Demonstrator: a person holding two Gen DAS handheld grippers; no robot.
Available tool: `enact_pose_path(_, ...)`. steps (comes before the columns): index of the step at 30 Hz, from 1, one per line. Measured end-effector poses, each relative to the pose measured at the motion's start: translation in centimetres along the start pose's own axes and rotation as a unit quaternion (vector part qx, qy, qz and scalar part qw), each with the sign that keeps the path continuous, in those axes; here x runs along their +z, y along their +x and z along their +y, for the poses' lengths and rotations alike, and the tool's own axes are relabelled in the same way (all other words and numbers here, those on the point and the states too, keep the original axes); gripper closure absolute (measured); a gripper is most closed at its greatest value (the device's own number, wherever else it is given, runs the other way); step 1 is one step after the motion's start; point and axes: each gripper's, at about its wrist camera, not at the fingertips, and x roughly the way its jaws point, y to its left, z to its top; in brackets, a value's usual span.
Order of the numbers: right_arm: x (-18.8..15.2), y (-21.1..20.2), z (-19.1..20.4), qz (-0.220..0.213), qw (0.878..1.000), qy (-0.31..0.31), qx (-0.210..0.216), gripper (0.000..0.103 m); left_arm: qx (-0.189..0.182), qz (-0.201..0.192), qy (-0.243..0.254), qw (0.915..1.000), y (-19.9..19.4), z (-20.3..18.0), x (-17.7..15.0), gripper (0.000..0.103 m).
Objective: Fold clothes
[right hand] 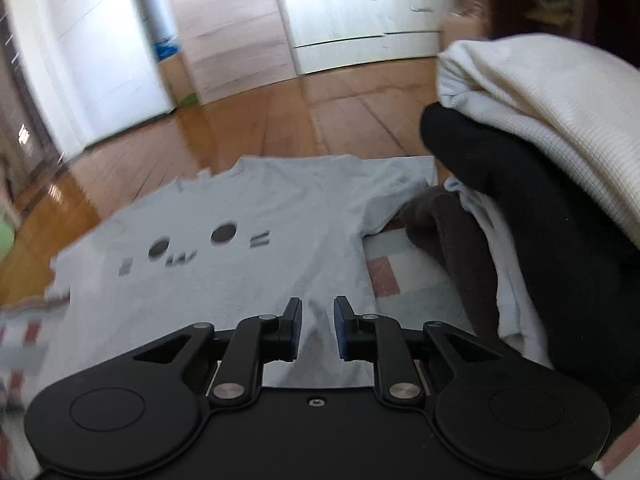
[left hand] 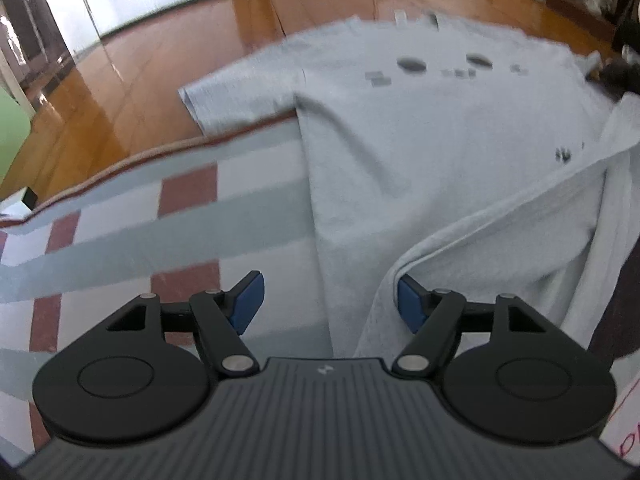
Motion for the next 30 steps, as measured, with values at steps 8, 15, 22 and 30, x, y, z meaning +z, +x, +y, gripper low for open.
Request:
enact_pose_path(8, -2.1, 3.7, 3.2, 0.05, 0.993, -0.108, -0.007, 0.055, -0.009, -0.01, -0.034, 0.9993, 1.0, 0.9, 1.0, 0.032)
enact_pose_path(15, -0.4, 7.7, 2.1, 0.062, 0.993, -0.092, -0.042, 0.045, -0.024, -0.002, -0.04, 0.9989, 0.9, 1.3, 0.1, 0.032)
enact_pose_path(22, 0.3, 10.1, 2.7, 0.088, 0.99, -0.11, -0.017, 0.082, -0.035, 0.0, -0.059, 0.9977, 1.4, 1.8, 0.3, 0.032)
enact_pose_path(30, -0.5, 7.0, 1.9, 0.073, 0.992, -0.106, 0.009, 0.068, -0.074, 0.019, -0.167, 0.9829, 2.7, 4.9, 0.2, 0.032)
